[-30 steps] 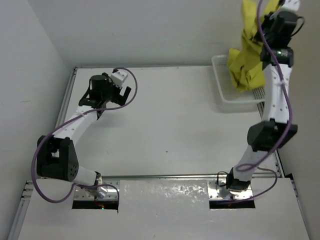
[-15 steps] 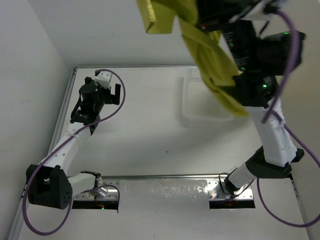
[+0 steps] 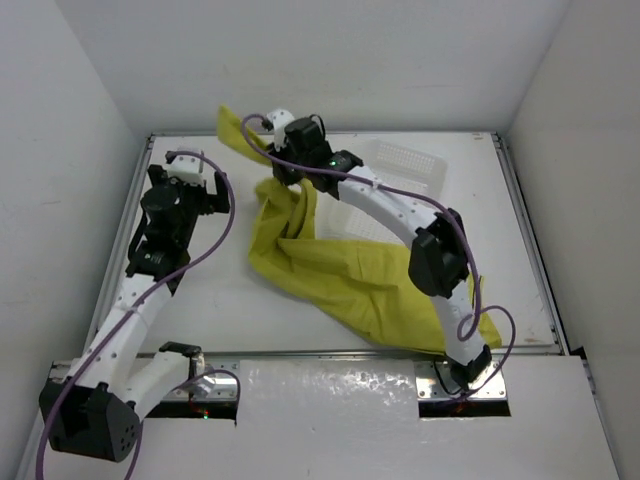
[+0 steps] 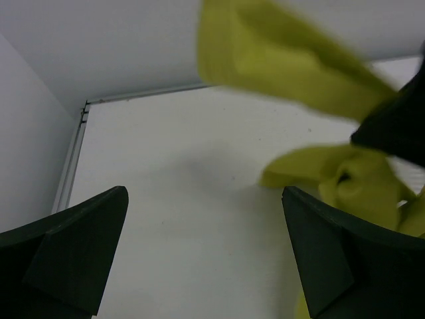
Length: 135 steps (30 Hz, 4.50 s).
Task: Fold and stack the trousers
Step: Move the trousers to the center of the board, then flatten the trousers out
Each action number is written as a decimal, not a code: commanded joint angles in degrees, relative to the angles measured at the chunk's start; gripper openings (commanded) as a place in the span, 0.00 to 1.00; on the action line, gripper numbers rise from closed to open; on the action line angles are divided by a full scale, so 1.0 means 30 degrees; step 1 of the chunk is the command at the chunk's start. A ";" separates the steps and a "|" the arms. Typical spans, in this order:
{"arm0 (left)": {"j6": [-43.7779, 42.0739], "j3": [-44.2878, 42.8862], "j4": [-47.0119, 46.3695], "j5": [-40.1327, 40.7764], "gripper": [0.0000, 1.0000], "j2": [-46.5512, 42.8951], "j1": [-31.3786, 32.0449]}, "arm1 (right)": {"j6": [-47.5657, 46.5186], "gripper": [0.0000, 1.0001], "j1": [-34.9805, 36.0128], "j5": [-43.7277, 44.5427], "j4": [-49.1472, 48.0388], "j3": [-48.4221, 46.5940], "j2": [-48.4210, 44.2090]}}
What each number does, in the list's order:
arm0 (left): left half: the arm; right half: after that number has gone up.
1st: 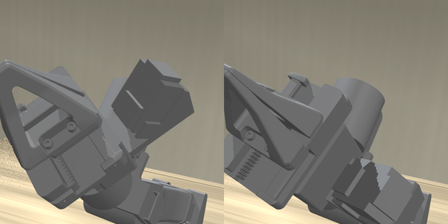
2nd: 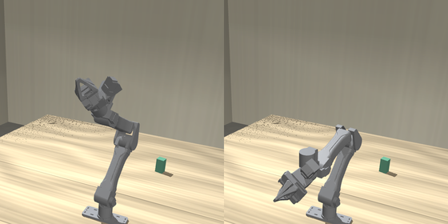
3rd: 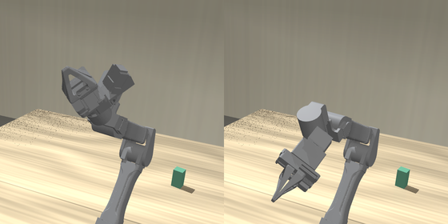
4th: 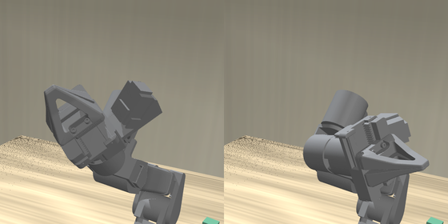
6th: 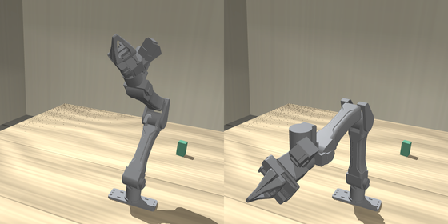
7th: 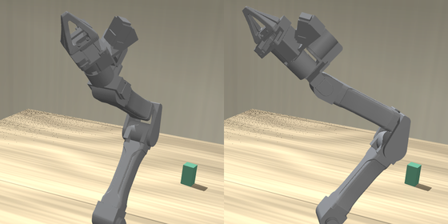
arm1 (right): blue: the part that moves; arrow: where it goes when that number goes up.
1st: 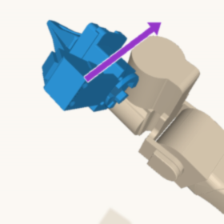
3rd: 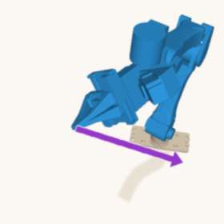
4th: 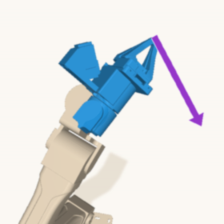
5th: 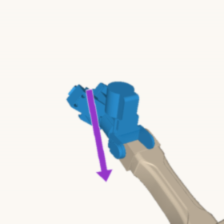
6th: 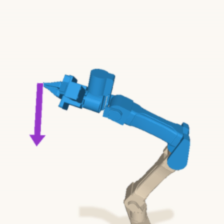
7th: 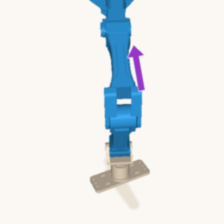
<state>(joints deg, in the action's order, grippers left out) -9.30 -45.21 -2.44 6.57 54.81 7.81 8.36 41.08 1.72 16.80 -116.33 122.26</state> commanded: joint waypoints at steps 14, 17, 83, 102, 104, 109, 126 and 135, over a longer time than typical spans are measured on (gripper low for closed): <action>-0.4572 0.1270 0.3332 -0.6054 1.00 0.2705 0.1760 | 0.4598 0.41 -0.7096 0.1588 0.6056 0.4492 -0.6168; -0.5278 0.1593 0.3273 -0.6144 1.00 0.3727 0.2228 | 0.4247 0.62 -0.9264 0.4252 0.8370 0.7395 -0.7496; -0.5572 -0.0955 0.4826 -0.2511 1.00 0.9505 0.3577 | -0.0881 0.00 -0.9386 0.4875 0.3480 -0.2621 0.5156; -0.5513 -0.1072 0.4680 -0.2717 1.00 0.9387 0.3606 | -0.2641 0.00 -1.1670 0.9653 0.6966 -0.1970 0.4216; -0.5484 -0.1217 0.4621 -0.2717 1.00 0.9387 0.3636 | -0.2669 0.00 -1.1788 0.9886 0.7582 -0.2586 0.4657; -0.5572 -0.1541 0.4562 -0.2717 1.00 0.9534 0.3636 | -0.3051 0.00 -1.1760 0.7845 0.7118 -0.2561 0.3402; -0.3723 -0.3300 0.7962 -0.2680 0.99 1.1584 0.3924 | 0.5005 0.93 -1.3457 0.0367 0.8173 1.6881 -1.3579; -0.3786 -0.3358 0.7668 -0.0934 0.00 1.1850 0.4251 | 0.4652 0.99 -1.4338 -0.5928 0.5306 2.4534 -1.7197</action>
<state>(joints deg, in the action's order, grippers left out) -21.28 -55.35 21.43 1.30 92.27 20.56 20.51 -1.39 -6.07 40.40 -44.51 73.56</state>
